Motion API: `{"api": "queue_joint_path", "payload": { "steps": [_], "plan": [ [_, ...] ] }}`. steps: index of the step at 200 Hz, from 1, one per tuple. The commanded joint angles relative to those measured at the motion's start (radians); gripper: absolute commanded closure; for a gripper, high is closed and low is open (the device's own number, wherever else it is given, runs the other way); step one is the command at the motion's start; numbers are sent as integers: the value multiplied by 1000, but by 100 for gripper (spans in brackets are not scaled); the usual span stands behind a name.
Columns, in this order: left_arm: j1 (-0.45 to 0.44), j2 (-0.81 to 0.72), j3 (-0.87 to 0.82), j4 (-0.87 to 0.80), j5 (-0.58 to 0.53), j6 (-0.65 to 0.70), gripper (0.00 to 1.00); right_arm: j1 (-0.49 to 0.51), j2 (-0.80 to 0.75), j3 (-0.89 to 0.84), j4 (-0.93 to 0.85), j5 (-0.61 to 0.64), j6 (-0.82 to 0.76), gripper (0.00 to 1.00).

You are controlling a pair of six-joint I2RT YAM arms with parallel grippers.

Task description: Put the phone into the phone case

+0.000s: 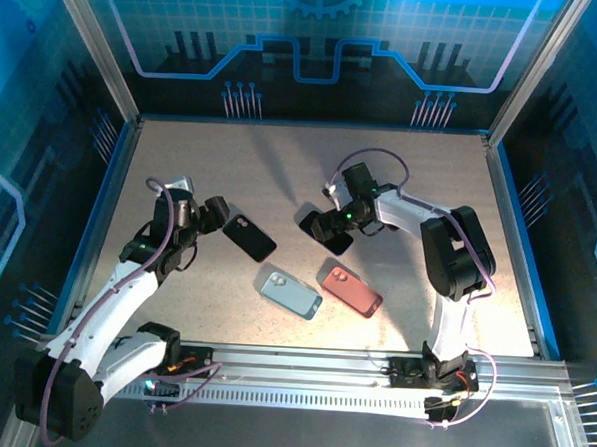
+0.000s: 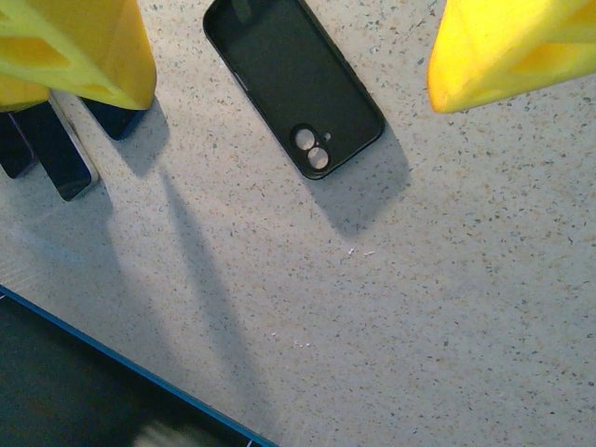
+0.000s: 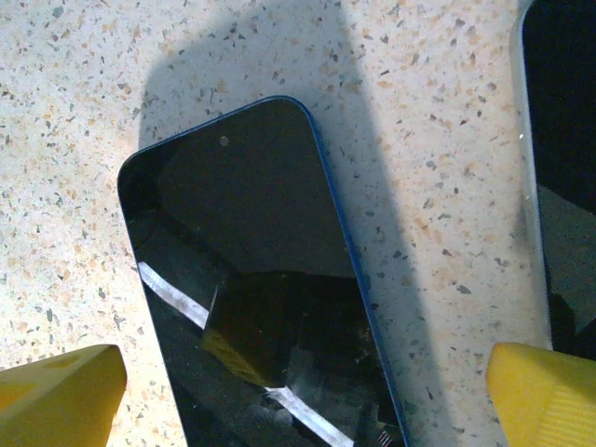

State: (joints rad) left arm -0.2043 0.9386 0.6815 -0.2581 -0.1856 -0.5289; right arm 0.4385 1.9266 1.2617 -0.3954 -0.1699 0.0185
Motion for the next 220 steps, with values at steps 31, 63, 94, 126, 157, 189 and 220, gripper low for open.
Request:
{"api": "queue_joint_path", "payload": {
  "steps": [31, 63, 94, 126, 157, 189, 220],
  "plan": [
    [-5, -3, -21, -18, -9, 9, 23, 23, -13, -63, -50, -33, 54, 3],
    [-5, -1, -23, -17, -37, 18, 23, 46, -29, -95, -54, -11, 75, 3],
    [-6, -1, -14, -23, -35, 23, 24, 76, -41, -96, -87, -4, 91, 5],
    [-6, -3, -13, -28, -38, 23, 23, 112, -69, -88, -118, 23, 131, 5],
    [-6, -3, -10, -25, -37, 23, 23, 154, -59, -36, -184, 91, 148, 5],
    [-6, -3, -11, -22, -35, 21, 24, 194, -25, 13, -216, 203, 134, 6],
    [-6, -1, -10, -22, -30, 26, 23, 202, 6, 52, -214, 288, 131, 6]
  ]
}}
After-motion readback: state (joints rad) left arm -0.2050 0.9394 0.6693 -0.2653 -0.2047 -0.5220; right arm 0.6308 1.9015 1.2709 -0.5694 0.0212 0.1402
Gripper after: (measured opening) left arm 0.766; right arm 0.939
